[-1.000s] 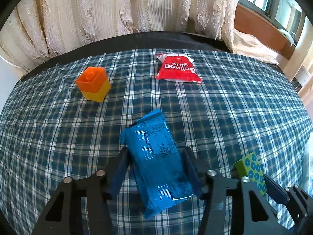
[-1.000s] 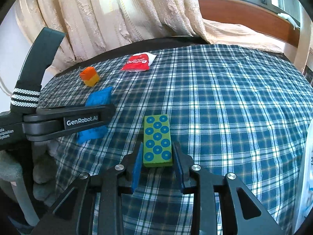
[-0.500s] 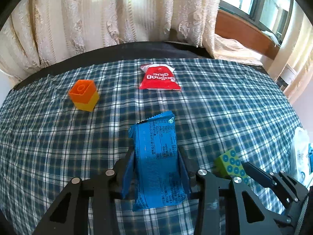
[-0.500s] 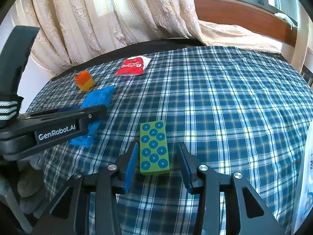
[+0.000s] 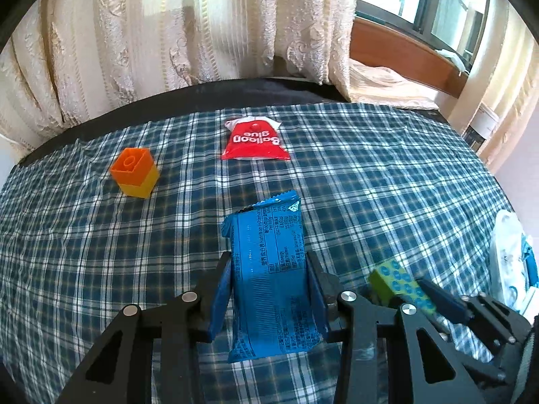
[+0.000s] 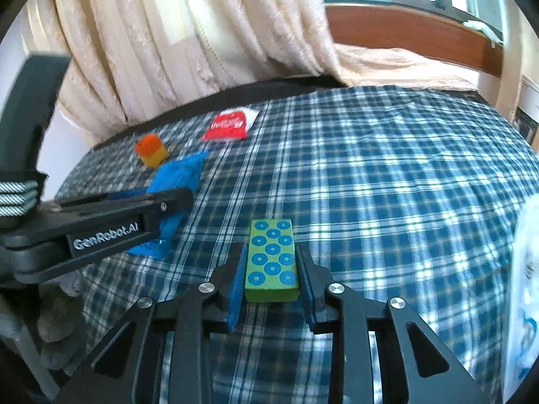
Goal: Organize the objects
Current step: 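Lift the blue packet and green block and carry them toward the bowl, then lower the blue packet with the left gripper while the right lowers the green block into the bowl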
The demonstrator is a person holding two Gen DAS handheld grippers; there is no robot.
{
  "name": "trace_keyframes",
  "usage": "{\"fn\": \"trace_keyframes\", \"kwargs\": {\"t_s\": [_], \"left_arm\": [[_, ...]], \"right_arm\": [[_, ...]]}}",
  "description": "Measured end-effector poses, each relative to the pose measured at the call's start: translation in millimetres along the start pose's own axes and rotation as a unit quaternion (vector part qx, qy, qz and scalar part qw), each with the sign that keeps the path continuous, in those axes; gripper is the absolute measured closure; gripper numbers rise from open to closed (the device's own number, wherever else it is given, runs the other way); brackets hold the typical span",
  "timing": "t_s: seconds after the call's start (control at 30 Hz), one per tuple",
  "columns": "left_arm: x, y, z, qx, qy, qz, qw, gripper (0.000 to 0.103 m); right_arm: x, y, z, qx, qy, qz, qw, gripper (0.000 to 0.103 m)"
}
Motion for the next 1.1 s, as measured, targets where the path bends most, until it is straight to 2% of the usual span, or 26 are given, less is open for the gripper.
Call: {"fn": "trace_keyframes", "kwargs": {"t_s": [0.5, 0.83, 1.1], "left_arm": [[32, 7, -7, 0.003, 0.004, 0.036, 0.9993, 0.059], [63, 14, -7, -0.005, 0.009, 0.062, 0.9980, 0.059], [94, 19, -6, -0.017, 0.026, 0.084, 0.9959, 0.059]], "right_arm": [[68, 6, -91, 0.079, 0.039, 0.077, 0.993, 0.073], [148, 16, -145, 0.122, 0.097, 0.153, 0.976, 0.073], [196, 25, -168, 0.135, 0.126, 0.190, 0.964, 0.073]]}}
Point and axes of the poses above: each gripper's, at about its wrist camera, not at the fingertips, and z roughly the way its jaws point, x to its right, y to its underside, the point moved 9 cm from there along z, roughly the way its jaws point, and after that the axes turned 7 degrees about -x, right-handed, at the moved point
